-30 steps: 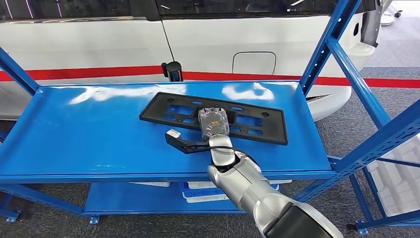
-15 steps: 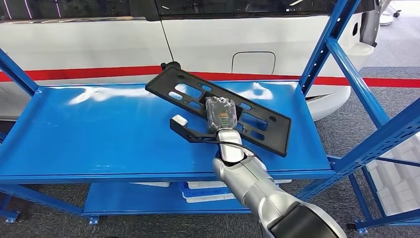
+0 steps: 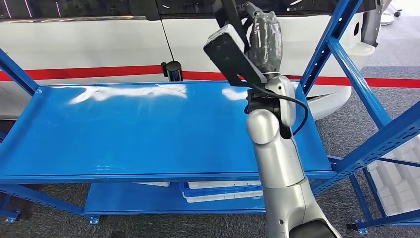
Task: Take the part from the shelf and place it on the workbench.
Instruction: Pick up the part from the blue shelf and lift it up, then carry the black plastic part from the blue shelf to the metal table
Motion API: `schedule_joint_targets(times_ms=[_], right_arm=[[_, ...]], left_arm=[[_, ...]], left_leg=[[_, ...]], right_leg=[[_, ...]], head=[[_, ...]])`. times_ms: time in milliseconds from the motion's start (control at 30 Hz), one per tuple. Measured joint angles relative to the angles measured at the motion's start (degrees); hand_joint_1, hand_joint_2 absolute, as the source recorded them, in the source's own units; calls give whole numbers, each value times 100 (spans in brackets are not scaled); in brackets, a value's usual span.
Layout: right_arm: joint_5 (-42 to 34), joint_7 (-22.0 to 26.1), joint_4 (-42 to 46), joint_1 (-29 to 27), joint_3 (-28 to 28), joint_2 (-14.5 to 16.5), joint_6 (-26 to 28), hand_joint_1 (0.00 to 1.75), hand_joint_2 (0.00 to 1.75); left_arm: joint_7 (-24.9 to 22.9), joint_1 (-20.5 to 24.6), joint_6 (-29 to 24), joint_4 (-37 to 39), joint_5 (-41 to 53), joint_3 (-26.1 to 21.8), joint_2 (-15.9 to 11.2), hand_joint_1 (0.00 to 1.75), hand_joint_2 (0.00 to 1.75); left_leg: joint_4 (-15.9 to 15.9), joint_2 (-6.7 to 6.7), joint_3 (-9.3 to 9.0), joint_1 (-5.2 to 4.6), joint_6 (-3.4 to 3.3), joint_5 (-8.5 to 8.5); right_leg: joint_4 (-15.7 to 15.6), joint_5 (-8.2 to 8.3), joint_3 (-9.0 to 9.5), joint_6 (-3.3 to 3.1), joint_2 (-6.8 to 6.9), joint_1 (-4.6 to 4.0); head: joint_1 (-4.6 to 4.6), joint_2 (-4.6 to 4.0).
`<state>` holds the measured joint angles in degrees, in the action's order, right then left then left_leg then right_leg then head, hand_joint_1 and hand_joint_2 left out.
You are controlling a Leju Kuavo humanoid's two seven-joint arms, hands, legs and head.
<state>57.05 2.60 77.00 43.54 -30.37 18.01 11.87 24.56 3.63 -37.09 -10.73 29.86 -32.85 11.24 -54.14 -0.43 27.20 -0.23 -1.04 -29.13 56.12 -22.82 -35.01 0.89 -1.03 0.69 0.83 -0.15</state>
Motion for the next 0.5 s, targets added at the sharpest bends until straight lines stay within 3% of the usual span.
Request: schedule_joint_targets(times_ms=[267, 367, 500], right_arm=[[-450, 185, 688, -11, 146, -253, 91, 175, 175], [-742, 299, 708, -30, 165, -334, 199, 175, 175], [-1785, 587, 706, -97, 249, -422, 138, 175, 175]], left_arm=[[344, 45, 379, 0, -422, -183, 79, 0, 175], [-82, 44, 451, 2, -212, -273, 73, 0, 175], [-549, 32, 903, 4, -36, -229, 46, 0, 175]], left_leg=[[0, 3, -5, -6, -1, 0], [0, 2, -5, -5, -1, 0], [0, -1, -4, -1, 0, 1]], right_leg=[[0, 1, 1, 0, -2, 5], [1, 0, 1, 0, -1, 5], [1, 0, 1, 0, 0, 3]], head=[[1, 0], [2, 0], [1, 0]])
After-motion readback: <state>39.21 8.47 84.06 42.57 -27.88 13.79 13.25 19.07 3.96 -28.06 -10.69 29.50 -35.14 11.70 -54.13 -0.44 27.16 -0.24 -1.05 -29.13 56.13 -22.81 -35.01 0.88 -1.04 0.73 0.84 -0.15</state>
